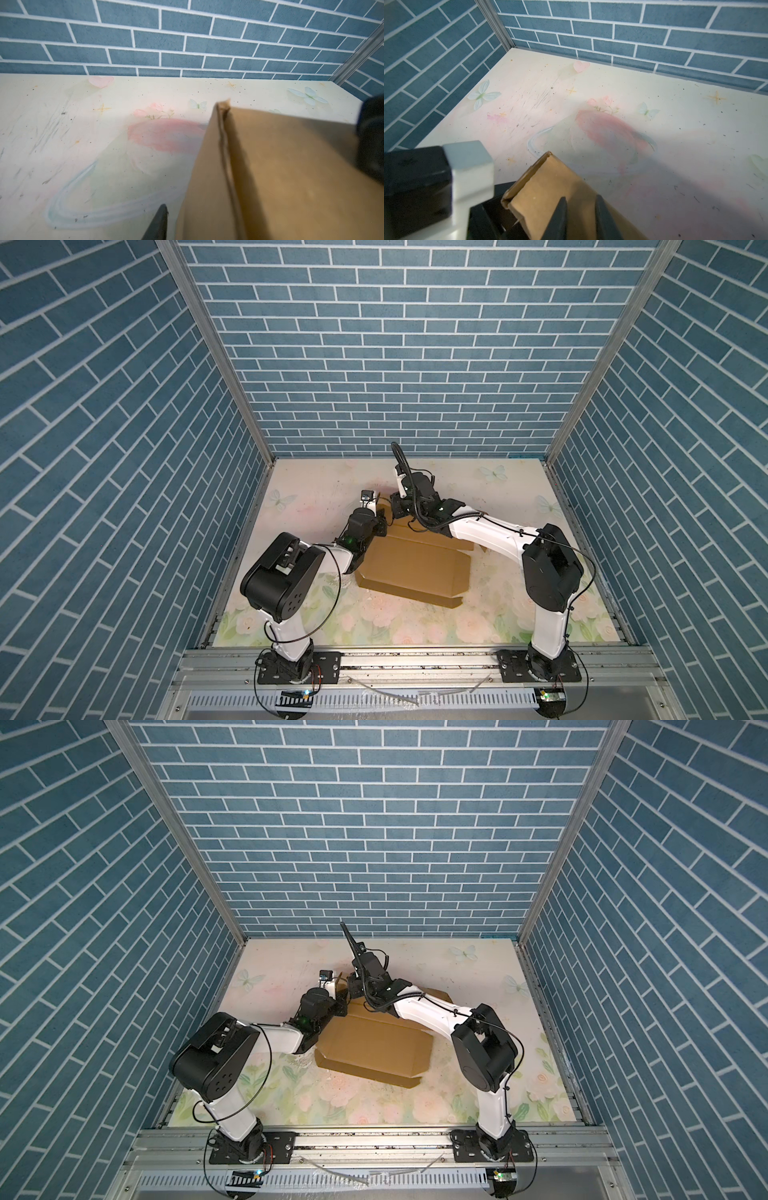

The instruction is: Fold the paper box

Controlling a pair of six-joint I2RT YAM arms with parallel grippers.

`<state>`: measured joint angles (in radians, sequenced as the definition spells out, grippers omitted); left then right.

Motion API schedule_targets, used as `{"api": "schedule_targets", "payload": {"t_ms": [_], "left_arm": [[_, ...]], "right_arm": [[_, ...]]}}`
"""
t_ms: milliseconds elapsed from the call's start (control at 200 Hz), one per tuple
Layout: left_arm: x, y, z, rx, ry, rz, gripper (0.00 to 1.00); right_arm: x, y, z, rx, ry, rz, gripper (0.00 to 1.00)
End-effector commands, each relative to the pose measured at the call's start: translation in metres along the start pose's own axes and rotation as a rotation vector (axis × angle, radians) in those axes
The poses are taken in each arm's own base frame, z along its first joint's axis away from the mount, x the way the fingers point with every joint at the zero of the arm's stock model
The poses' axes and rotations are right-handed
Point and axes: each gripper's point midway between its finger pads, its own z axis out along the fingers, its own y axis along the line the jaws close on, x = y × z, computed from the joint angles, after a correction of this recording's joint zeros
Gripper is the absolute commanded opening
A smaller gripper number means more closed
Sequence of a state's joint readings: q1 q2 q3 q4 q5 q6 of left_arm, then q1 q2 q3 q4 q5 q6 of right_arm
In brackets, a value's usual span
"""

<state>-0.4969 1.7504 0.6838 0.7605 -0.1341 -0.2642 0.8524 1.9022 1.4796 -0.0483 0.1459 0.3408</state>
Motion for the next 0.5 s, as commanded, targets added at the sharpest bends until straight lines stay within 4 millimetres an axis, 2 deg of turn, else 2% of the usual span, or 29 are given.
{"api": "schedule_targets", "payload": {"t_ms": [0,180,295,495], "left_arm": [[-0.004,0.002,-0.006,-0.001,-0.016,-0.007,0.28],[-0.006,0.005,-0.008,-0.021,-0.023,-0.006,0.16],[-0.006,0.007,-0.007,-0.032,-0.026,-0.006,0.14],[-0.005,0.013,-0.007,-0.063,-0.030,-0.017,0.10]], "right_arm": [[0.003,-0.013,-0.018,0.049,0.035,0.000,0.30],[-0.021,-0.032,-0.047,0.104,-0.005,-0.008,0.37],[-0.033,-0.048,-0.074,0.153,-0.030,-0.025,0.40],[-0.028,-0.080,-0.121,0.257,-0.030,-0.034,0.44]]}}
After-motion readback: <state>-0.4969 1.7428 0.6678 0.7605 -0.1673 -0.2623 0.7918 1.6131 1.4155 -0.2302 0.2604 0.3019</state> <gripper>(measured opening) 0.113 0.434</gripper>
